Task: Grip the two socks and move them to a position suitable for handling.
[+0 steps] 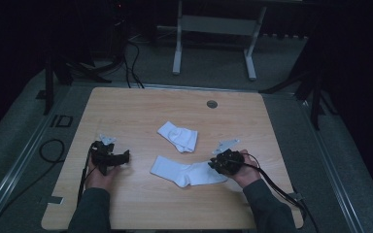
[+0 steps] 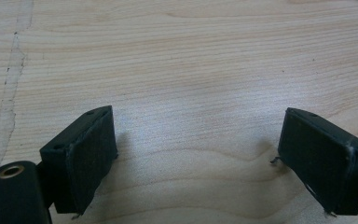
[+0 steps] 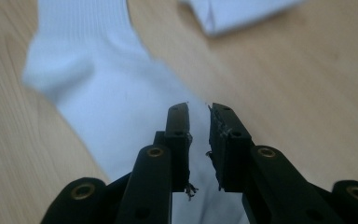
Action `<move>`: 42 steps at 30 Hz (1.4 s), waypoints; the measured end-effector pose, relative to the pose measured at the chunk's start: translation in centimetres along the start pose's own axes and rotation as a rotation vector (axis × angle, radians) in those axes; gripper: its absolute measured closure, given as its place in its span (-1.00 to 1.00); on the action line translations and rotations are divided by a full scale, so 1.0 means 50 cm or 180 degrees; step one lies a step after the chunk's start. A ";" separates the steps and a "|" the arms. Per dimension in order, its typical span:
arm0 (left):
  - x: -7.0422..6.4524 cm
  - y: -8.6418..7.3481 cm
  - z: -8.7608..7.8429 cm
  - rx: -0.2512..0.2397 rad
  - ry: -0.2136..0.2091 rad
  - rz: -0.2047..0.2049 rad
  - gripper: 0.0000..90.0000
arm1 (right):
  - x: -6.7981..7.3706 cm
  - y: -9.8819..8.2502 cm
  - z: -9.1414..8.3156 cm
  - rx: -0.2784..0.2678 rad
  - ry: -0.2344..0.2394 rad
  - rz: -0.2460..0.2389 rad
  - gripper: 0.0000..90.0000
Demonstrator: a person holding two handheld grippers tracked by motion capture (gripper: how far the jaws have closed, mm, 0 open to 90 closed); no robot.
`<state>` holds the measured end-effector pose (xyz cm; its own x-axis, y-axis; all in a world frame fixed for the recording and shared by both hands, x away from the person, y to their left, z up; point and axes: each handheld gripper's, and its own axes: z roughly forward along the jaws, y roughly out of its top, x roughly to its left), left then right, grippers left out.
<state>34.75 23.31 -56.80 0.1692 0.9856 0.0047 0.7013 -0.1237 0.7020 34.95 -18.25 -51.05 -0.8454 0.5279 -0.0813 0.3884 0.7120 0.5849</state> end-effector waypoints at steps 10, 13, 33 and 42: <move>0.000 0.000 0.000 -0.0001 0.0000 0.0000 -0.75 | -0.017 0.079 0.022 -0.0135 0.0023 -0.0137 0.71; 0.000 0.000 0.000 -0.0001 0.0000 0.0000 -0.75 | -0.020 0.090 0.038 -0.0124 0.0021 -0.0156 0.71; 0.000 0.000 0.000 0.0000 -0.0002 0.0001 -0.75 | -0.024 0.181 0.129 -0.0223 0.0134 -0.0130 0.99; 0.000 0.000 0.000 -0.0002 -0.0003 0.0000 -0.75 | -0.012 0.192 0.193 -0.0080 0.0216 -0.0081 0.99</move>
<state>34.77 23.30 -56.80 0.1698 0.9855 0.0040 0.7008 -0.1236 0.7026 42.71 -7.27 -53.19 -0.8782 0.4765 -0.0419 0.3578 0.7126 0.6035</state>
